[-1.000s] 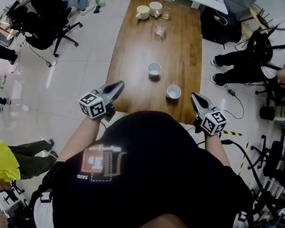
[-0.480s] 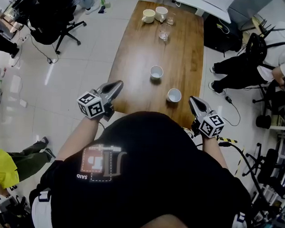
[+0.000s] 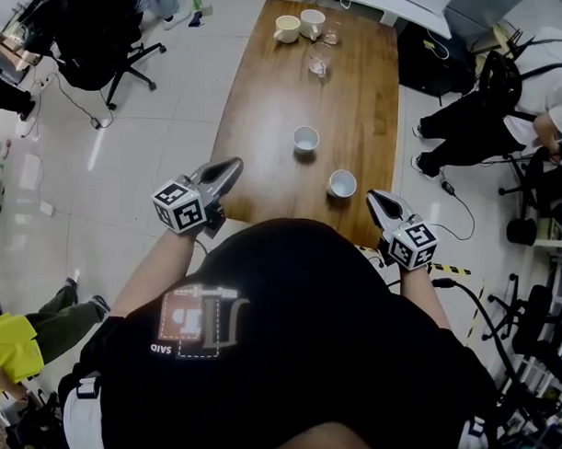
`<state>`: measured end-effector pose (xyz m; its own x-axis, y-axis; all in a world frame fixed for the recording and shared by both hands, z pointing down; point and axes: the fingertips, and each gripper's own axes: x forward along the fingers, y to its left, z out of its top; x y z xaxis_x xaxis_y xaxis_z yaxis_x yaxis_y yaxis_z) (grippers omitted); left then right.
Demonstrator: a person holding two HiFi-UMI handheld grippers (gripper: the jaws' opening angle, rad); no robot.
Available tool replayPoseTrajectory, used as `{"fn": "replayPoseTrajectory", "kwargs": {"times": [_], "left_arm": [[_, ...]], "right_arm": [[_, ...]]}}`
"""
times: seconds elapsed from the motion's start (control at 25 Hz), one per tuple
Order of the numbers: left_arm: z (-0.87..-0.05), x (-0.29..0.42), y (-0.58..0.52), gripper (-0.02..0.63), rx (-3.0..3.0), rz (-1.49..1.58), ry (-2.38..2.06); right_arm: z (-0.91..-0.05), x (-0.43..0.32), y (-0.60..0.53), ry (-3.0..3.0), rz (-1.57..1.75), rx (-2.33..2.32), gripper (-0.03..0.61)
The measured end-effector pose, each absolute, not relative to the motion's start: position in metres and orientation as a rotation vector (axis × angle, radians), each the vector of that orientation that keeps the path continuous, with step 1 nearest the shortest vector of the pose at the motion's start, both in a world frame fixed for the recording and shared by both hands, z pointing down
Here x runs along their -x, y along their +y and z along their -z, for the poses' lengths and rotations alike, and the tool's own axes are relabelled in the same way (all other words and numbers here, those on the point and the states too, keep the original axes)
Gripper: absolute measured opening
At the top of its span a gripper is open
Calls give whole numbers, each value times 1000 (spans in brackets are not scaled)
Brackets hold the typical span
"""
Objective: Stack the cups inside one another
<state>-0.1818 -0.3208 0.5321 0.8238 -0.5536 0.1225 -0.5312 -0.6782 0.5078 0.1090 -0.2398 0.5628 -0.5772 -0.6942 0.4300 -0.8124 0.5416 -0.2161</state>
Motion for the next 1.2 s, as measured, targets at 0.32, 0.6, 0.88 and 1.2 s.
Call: {"fn": "replayPoseTrajectory", "kwargs": {"times": [0.32, 0.6, 0.88, 1.2], "left_arm": [[-532, 184, -322, 2, -2468, 48, -812], [-529, 198, -315, 2, -2446, 49, -855], [-539, 220, -301, 2, -2398, 38, -921], [-542, 246, -293, 2, -2370, 80, -982]], "right_arm": [[-590, -77, -250, -2333, -255, -882, 74], [-655, -69, -243, -2088, -83, -498, 143], [-703, -73, -243, -1921, 64, -361, 128], [-669, -50, -270, -2019, -30, -403, 29]]}}
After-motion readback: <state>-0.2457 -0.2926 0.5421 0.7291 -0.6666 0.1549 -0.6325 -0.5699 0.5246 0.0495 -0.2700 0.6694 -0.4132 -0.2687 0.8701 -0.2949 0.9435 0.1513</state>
